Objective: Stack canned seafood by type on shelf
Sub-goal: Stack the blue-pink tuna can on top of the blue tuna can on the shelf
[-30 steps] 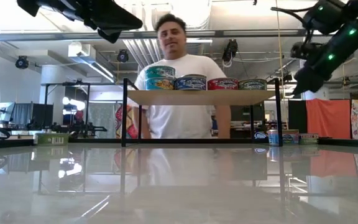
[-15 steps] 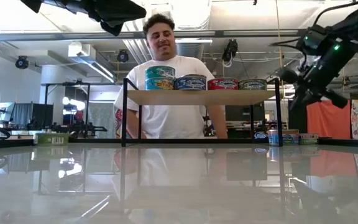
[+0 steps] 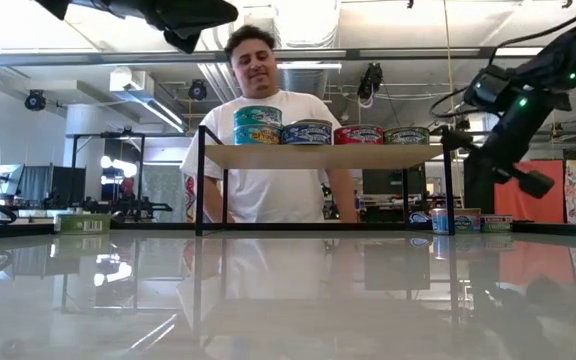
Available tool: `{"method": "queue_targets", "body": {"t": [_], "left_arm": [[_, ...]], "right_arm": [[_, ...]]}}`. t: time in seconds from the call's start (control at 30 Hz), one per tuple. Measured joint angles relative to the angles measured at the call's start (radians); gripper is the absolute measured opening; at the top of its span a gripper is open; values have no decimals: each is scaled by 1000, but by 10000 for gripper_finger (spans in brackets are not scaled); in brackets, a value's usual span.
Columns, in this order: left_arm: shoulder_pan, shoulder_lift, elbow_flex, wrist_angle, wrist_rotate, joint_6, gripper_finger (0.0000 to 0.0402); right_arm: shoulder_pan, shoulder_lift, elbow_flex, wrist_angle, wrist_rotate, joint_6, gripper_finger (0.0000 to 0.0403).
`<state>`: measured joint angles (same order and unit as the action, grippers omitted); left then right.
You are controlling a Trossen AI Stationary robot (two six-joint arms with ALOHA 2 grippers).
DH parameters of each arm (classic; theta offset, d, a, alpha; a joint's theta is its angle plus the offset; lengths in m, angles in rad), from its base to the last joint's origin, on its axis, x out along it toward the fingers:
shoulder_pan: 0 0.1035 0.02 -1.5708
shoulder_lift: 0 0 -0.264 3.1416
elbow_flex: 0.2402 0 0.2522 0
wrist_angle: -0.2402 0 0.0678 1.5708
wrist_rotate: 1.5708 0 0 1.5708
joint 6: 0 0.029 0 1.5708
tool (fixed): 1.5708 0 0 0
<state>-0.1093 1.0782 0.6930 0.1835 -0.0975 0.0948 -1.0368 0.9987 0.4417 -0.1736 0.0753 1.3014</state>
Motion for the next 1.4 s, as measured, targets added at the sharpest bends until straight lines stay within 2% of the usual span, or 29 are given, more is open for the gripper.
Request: {"method": "queue_targets", "body": {"t": [0.3,0.5,0.63,0.8,1.0,1.1,1.2,1.27,1.4], "left_arm": [[0,0,0,8,-26,-9,0],[0,0,0,1,-26,-66,0],[0,0,0,-1,-25,-104,0],[0,0,0,-4,-25,-142,0],[-3,0,0,-4,-24,-193,0],[-11,0,0,-4,-25,-218,0],[-24,0,0,-4,-24,-233,0],[-35,0,0,-5,-24,-239,0],[-54,0,0,-6,-23,-237,0]], "right_arm": [[95,68,-56,48,119,121,23],[233,9,-109,-11,235,243,23],[392,-80,-100,-232,354,386,23],[667,-147,-42,-595,452,622,23],[1002,-93,-16,-643,480,764,23],[1105,-41,25,-688,504,790,23],[1118,-6,100,-839,597,796,23],[1095,13,139,-897,641,733,22],[1000,66,152,-904,605,602,22]]}}
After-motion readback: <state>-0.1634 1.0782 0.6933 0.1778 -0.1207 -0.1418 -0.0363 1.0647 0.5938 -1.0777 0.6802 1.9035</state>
